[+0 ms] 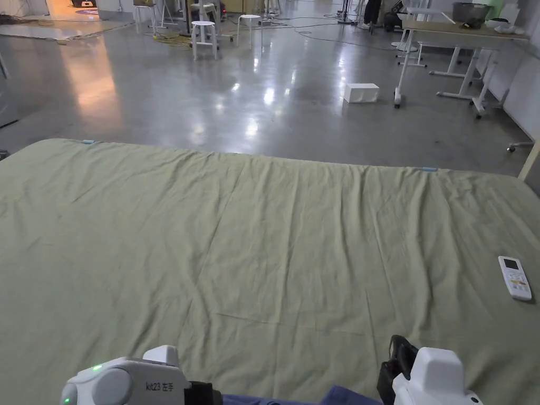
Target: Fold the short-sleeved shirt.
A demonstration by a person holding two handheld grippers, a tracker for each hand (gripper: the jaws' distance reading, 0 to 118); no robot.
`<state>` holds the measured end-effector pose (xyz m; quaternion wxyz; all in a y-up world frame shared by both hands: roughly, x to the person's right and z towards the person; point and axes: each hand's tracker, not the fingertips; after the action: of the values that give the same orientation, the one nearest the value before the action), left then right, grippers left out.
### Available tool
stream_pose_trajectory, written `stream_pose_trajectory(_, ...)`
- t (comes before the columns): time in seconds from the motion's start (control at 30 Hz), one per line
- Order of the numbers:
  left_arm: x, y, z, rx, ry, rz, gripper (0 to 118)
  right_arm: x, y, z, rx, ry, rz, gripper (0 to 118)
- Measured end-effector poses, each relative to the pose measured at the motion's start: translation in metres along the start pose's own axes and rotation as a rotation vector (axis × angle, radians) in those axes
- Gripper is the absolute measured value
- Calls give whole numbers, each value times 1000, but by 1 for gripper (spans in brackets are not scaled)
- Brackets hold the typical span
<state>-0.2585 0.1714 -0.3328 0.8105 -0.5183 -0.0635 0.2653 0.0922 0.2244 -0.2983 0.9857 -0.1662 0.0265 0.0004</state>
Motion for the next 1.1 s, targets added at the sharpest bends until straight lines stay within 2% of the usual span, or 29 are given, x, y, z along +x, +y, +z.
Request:
stream_pose_trajectory(0.3,31,-23,-61,-84,-80,-89,22,4,-5,0,-17,-6,3,0)
stream_pose_trajectory(0.43,48,-40,-78,-117,-22,-139,21,6,-5,0,-27,-11,-18,0)
stream_pose_trajectory(0.47,51,-44,-79,-106,-45,-149,21,6,-4,1,-27,-6,-22,0)
stream_pose_trajectory(0.53,54,-50,-76,-90,-17,-204,21,4,-3,1,-24,-5,-17,0)
stream_pose_trajectory(0.7,55,-52,-66,-54,-18,-187,21,-1,-4,0,-27,8,-3,0)
stream_pose_trajectory(1.0,43,-32,-11,48,-166,-192,21,-1,-6,-1,-32,16,5,0)
stream_pose_trajectory(1.07,29,-22,8,71,-161,-185,24,0,-4,-2,-32,14,12,0)
stream_pose_trajectory(1.1,19,-17,17,89,-156,-173,30,1,-4,-2,-31,14,15,0)
